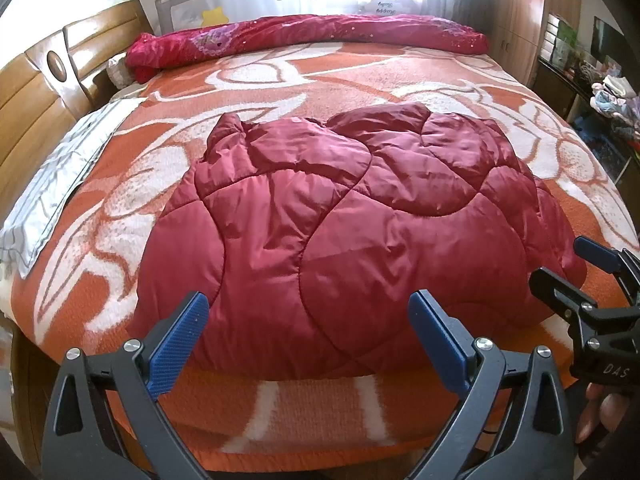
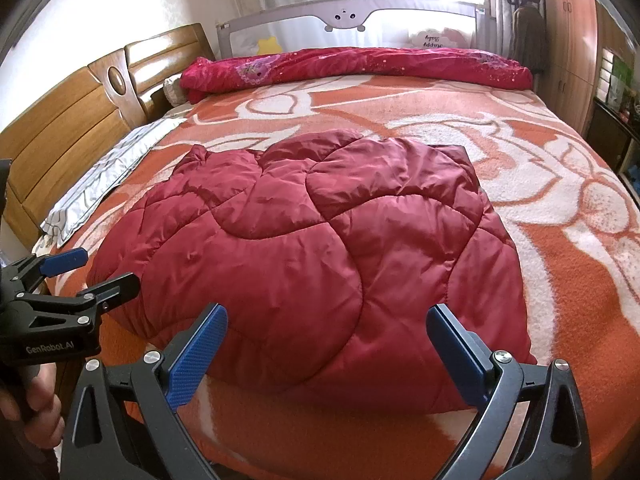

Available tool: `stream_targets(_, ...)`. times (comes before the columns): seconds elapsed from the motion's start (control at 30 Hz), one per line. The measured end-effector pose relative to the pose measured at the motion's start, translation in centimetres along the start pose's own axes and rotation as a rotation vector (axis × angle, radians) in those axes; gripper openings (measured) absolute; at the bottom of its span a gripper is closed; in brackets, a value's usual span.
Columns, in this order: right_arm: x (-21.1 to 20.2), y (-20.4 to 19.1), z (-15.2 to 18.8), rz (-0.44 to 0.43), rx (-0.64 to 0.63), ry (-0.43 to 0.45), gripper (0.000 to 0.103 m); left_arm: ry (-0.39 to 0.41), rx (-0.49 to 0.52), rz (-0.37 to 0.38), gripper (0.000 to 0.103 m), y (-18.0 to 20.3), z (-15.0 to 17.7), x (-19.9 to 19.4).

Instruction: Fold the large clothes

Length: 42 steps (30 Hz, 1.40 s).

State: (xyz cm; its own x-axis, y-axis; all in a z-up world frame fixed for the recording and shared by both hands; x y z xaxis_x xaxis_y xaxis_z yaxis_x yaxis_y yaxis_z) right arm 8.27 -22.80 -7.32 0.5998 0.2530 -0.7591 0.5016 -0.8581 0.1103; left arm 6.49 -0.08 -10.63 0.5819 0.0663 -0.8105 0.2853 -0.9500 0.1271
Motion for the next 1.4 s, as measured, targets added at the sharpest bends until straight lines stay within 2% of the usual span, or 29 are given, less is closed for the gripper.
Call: stream_targets(1.4, -0.46, 0.21, -0.5, -0.007, 0.006, 0.008, 0.101, 0.015, -0.002, 0.001, 0.101, 0.21, -0.42, -0.38)
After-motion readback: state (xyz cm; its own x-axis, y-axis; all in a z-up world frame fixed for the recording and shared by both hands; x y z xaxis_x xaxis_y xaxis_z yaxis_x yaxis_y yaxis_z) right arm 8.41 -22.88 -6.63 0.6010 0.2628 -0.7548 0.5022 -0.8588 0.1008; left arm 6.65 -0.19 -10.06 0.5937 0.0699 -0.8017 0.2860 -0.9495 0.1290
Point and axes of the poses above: each gripper's, at about its wrist camera, not at the fingertips, and x roughly the way its jaws point, y to its right, z to its underside, the point moved 10 cm from there along x, roughly the way its jaws point, and after that the axes turned 14 degrees about -x, right-handed, at the moved point
